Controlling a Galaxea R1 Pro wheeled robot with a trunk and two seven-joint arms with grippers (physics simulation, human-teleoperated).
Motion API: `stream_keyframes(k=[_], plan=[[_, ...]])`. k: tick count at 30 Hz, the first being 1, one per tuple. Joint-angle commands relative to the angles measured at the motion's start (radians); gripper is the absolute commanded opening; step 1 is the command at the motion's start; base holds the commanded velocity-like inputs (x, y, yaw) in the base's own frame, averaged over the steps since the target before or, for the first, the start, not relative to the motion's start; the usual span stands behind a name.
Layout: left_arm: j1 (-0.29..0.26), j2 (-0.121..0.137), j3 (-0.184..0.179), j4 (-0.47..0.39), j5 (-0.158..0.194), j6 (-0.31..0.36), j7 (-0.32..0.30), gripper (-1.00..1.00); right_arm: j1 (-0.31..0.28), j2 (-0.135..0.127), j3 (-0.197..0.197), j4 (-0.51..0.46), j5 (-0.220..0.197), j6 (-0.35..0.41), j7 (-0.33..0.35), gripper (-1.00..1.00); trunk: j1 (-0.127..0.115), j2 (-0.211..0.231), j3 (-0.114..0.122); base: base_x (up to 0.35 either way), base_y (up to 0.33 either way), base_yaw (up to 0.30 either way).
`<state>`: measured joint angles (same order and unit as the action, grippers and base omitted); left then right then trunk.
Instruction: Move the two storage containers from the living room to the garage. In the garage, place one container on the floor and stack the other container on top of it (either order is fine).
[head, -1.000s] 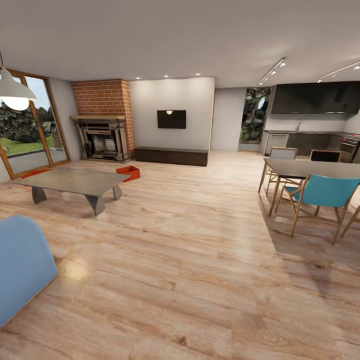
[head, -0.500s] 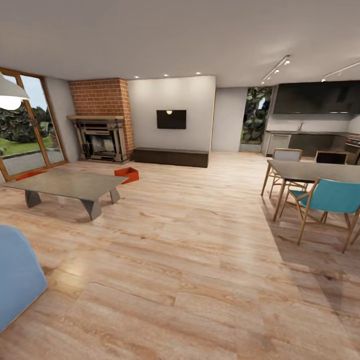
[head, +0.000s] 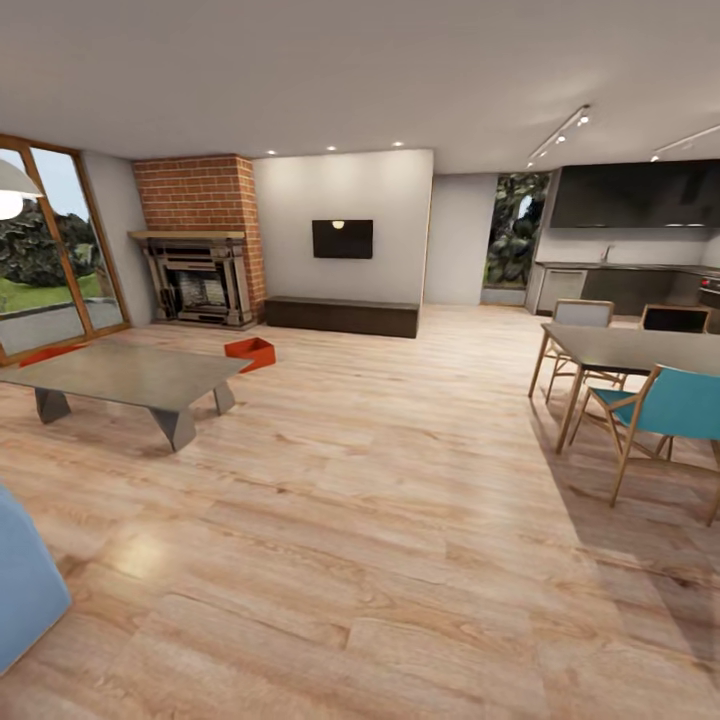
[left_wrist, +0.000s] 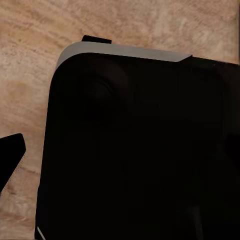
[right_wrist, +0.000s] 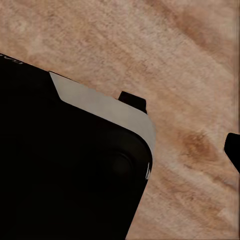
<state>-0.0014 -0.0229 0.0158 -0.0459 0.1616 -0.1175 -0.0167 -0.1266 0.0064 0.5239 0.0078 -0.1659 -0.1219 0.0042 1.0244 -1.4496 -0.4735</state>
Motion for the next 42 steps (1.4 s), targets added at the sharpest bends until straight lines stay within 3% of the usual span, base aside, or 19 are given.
stream_keyframes(k=[1,42], plan=[[0.000,0.000,0.001,0.000,0.007,-0.002,-0.002,1.00,-0.001,0.000,0.008,0.001,-0.010,-0.004,0.000,1.00,0.001,0.000,-0.001,0.322,0.000,0.000],[0.000,0.000,0.001,0.000,0.007,-0.002,0.000,1.00,-0.001,0.001,0.008,0.001,-0.010,-0.004,0.000,1.00,0.001,0.000,-0.001,0.322,0.000,0.000]])
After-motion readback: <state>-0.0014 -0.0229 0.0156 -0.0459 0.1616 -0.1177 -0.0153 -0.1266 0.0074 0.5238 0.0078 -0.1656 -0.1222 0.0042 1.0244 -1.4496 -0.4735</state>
